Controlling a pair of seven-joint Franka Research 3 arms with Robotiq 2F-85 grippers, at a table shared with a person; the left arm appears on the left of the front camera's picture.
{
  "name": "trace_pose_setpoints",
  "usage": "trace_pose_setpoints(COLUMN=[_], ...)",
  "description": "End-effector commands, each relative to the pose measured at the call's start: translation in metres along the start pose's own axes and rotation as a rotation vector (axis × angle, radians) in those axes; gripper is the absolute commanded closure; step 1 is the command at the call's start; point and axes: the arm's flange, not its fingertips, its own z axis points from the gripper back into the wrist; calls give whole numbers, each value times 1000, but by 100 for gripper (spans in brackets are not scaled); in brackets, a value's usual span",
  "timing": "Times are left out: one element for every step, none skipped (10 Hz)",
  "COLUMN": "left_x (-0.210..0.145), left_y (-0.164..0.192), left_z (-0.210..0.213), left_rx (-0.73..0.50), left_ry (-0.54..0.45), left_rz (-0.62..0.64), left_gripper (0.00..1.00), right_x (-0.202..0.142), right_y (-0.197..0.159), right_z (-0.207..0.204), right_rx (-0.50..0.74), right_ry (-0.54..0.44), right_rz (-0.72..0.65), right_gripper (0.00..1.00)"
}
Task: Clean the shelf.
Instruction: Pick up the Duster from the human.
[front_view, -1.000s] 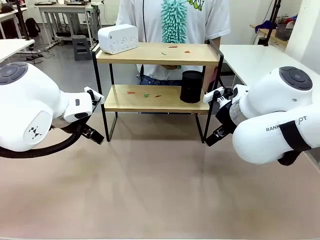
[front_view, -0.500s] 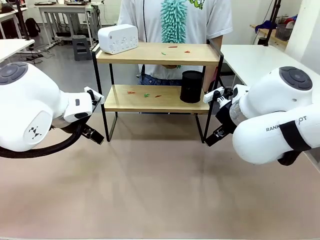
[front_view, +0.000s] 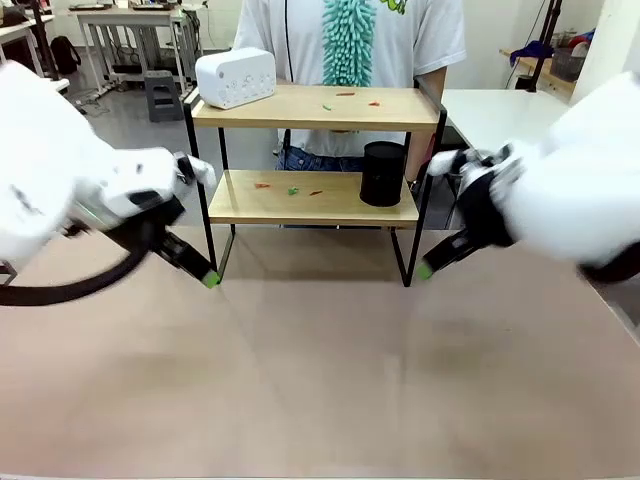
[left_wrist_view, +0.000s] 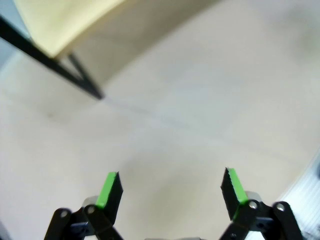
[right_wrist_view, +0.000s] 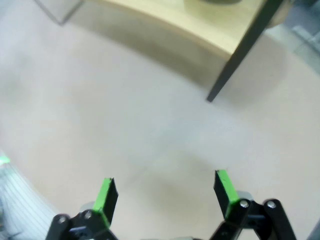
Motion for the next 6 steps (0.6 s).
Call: trace_pose_setpoints(left_x=[-47, -76, -114, -160, -201, -241], left_y=[34, 61, 95, 136, 167, 196], left_z=[107, 143, 169, 181, 174, 157], left_rx=[-198, -189, -278, -369, -449, -511], left_ry=[-114, -230, -369, -515, -612, -687], left_rz=[148, 279, 414, 540, 653, 789], left_gripper=[0, 0, 0, 0, 0, 0], right_x=[-52, -86, -135, -199, -252, -292], right_y=[-54, -86, -132, -181, -207, -220], right_z=[133, 162, 184, 186, 175, 154], right_rx=[171, 292, 437, 557, 627, 635], right_ry=[-73, -149, -258, -421, -556, -639], right_rz=[-271, -404, -583, -787, -927, -1065], right_gripper=[0, 0, 0, 0, 0, 0])
